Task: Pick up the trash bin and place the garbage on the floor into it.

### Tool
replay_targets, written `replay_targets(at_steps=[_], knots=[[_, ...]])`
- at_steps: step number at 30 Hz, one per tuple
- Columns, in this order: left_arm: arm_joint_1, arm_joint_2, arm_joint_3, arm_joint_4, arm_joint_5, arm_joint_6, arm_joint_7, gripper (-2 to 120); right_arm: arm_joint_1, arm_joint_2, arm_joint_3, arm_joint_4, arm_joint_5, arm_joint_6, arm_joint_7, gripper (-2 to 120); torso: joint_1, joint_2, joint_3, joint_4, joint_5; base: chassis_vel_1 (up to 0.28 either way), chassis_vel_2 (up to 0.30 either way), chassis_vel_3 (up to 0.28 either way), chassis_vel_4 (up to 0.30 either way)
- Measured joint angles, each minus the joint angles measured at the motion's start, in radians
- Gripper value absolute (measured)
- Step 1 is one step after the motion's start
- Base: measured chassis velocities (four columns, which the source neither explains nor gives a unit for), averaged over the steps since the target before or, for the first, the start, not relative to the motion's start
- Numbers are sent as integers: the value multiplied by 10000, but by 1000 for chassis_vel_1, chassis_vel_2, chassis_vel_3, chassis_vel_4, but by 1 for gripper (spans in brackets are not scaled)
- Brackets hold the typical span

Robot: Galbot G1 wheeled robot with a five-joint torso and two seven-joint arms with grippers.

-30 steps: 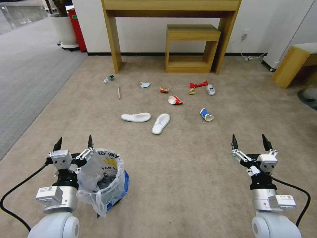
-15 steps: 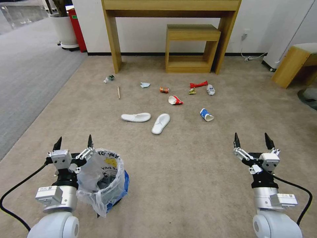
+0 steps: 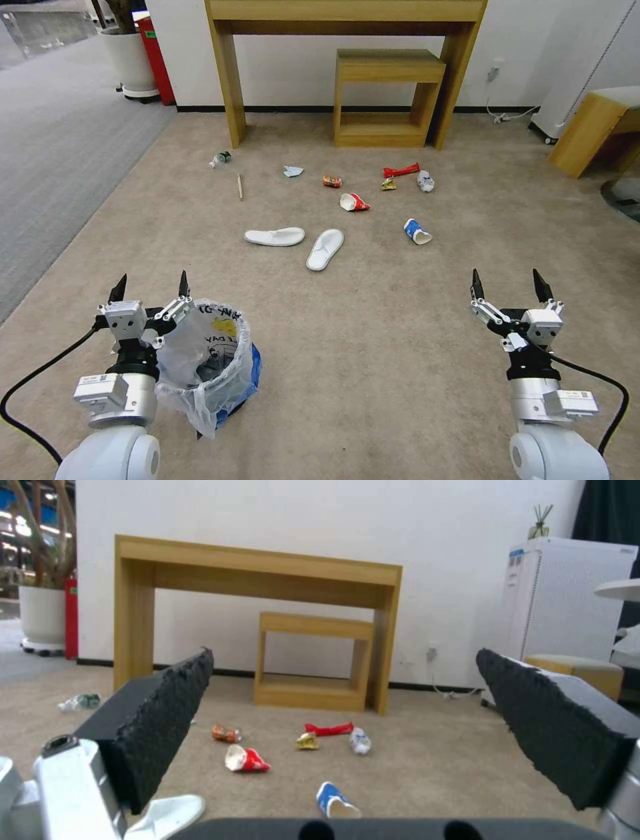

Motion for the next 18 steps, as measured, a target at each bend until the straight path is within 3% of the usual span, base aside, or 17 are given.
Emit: replay_targets(at_steps=[13, 18], knots=[[41, 32, 98, 71, 124, -15, 38, 100, 28, -12, -2, -85, -12, 131, 4, 100, 0, 0, 0, 3, -6, 176, 169, -158, -163], [70, 43, 92, 78, 133, -22, 87, 100, 24, 9, -15, -108, -30, 155, 5, 100, 0, 0, 0, 0, 2, -7, 2, -12, 4]])
